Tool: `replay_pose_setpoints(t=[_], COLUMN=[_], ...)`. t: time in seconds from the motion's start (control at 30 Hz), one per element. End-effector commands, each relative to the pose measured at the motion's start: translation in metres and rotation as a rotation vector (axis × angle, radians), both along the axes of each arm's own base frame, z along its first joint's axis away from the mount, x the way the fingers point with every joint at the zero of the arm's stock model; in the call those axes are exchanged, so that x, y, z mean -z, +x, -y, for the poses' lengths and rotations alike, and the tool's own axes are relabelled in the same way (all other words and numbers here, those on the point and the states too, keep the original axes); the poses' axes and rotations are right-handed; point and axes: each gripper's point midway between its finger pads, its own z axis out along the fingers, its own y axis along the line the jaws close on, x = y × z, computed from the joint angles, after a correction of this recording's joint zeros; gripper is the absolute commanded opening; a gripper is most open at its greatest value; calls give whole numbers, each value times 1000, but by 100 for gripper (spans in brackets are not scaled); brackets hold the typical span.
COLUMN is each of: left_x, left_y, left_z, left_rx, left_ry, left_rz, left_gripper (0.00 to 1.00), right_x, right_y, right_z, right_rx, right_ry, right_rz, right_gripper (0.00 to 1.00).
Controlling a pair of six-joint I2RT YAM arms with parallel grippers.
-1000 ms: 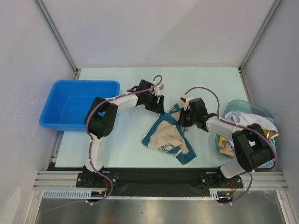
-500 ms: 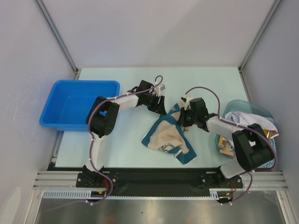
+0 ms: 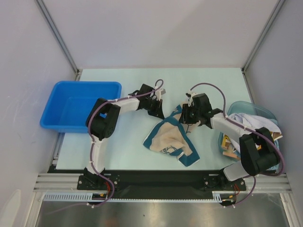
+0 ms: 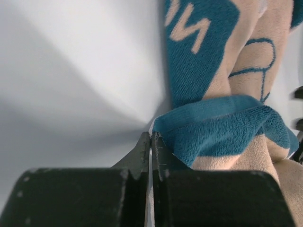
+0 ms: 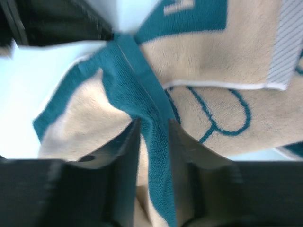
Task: Fold and stack the towels
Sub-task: Flatten out the crumpled towel
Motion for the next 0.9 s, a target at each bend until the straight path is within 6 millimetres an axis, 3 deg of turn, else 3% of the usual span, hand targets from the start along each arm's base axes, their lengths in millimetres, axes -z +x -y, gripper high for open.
replay_pose_setpoints(t=[0.0,0.03,0.17,0.3,0.47,0.6,0.73,0.87], left_x=[-42,-49,-81,-86,-94,-103,-90,-76], left_y=[15,20,29,24,10,3,-5,-14], left_z=[-21,-32,-76,-106,-128,-125,-138,-144], left_rx=[-113,-155,-347,-465,-542,-517,-534,-527], left_ry=[31,45,130,248,297,269,356,389], left_rz=[89,105,203,193,201,206,160,129], left_gripper=[0,0,0,0,0,0,0,1], right_x=[-51,-60,-60,-44,-20,-8,-3,14], right_y=[10,5,-24,-52,-80,-76,-56,-43], right_z=[11,12,27,45,55,65,92,91], right_rx=[123,137,217,363,527,567,609,571], right_ry=[2,11,-1,-8,33,11,-117,-137], right_rz=[15,12,-87,-194,-288,-244,-204,-258], right_gripper=[41,47,56,59,57,55,51,51])
